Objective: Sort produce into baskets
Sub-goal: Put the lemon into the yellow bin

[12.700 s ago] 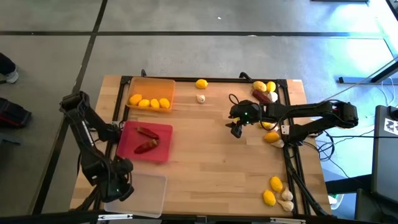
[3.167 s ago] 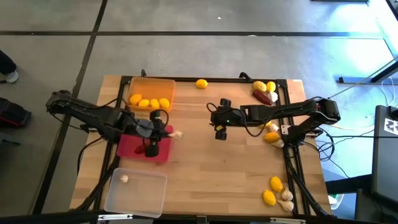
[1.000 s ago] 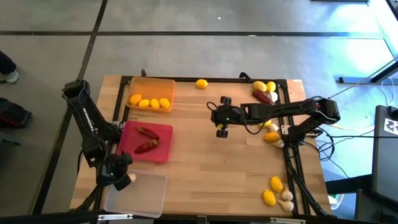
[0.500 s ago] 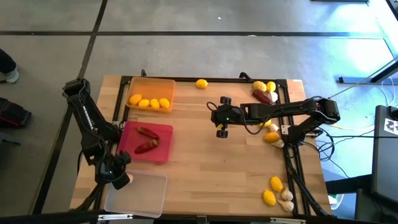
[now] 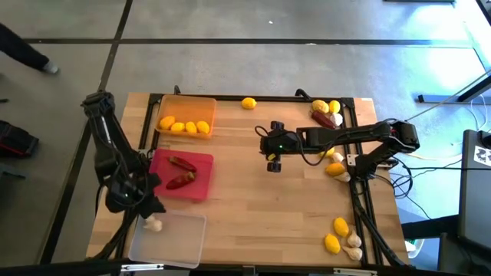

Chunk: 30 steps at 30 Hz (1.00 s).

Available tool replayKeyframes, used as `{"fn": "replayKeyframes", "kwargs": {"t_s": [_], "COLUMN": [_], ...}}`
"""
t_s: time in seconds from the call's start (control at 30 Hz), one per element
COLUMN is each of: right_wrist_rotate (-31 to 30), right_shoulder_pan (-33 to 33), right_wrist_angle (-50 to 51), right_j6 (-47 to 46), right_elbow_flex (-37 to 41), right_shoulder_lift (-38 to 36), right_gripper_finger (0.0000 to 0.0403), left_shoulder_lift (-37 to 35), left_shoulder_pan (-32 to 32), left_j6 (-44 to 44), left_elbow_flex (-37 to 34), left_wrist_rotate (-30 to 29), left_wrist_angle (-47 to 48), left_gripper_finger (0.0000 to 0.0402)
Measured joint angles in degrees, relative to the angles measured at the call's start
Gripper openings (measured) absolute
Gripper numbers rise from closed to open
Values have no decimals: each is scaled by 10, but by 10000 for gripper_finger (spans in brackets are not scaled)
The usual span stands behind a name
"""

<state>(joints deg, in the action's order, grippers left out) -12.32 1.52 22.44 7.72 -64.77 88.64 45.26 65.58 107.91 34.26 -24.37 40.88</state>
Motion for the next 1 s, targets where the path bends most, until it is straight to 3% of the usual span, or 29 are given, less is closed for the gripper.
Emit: {"fn": "replayKeyframes", "kwargs": {"t_s": [0.23, 0.4, 0.77, 1.0], "right_wrist_rotate": [-16, -26, -89, -91], "right_shoulder_pan": [0, 0, 0, 0], "right_wrist_angle": [9, 46, 176, 372], "right_j6": [-15, -30, -119, -252], "right_elbow_flex": [0, 0, 0, 0], "right_shoulder_lift": [0, -1, -67, -105], "right_gripper_finger": [273, 311, 298, 281], "left_shoulder_lift": [-37, -46, -45, -45], "left_shoulder_pan": [-40, -122, -299, -378], "left_j6": [-134, -279, -706, -863], "left_elbow_flex": [0, 0, 0, -1], "left_wrist_rotate": [-131, -152, -159, -160], "left_wrist_angle": [-1, -28, -157, -203], "left_gripper_finger": [164, 166, 166, 166]}}
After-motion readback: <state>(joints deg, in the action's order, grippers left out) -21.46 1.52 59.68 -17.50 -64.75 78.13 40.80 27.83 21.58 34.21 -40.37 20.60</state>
